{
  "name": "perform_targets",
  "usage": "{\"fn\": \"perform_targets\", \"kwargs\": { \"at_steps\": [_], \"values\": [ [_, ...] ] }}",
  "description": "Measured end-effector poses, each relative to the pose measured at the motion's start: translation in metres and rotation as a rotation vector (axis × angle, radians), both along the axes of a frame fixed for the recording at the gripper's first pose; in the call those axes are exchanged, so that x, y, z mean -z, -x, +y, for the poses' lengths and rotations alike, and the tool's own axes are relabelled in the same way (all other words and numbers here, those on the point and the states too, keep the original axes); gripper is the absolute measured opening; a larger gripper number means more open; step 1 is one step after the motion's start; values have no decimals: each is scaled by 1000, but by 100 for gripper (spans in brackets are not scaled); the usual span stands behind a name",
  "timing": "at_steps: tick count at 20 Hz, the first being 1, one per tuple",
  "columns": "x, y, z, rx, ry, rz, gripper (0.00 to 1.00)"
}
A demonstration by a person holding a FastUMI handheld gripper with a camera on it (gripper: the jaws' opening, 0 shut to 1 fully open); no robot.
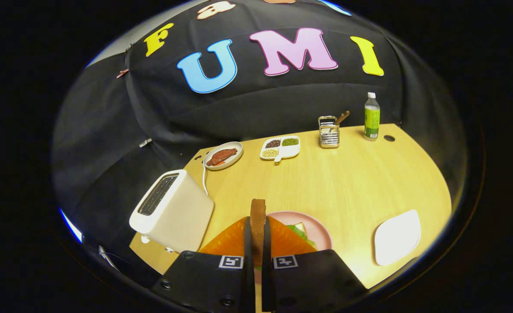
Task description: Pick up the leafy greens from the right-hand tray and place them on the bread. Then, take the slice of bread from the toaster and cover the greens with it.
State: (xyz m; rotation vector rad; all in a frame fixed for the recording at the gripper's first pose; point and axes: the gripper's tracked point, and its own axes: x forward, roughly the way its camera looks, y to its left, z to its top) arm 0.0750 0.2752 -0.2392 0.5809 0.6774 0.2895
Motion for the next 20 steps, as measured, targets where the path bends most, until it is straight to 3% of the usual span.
{"fn": "perform_targets", "kwargs": {
  "at_steps": [4,8,16,20],
  "values": [
    [23,1,12,5,-58,60,11],
    [61,-2,-12,13,24,102,10],
    [114,-4,-26,-139,236,74,11],
    [125,-4,-28,-159,274,62,17]
  ]
}}
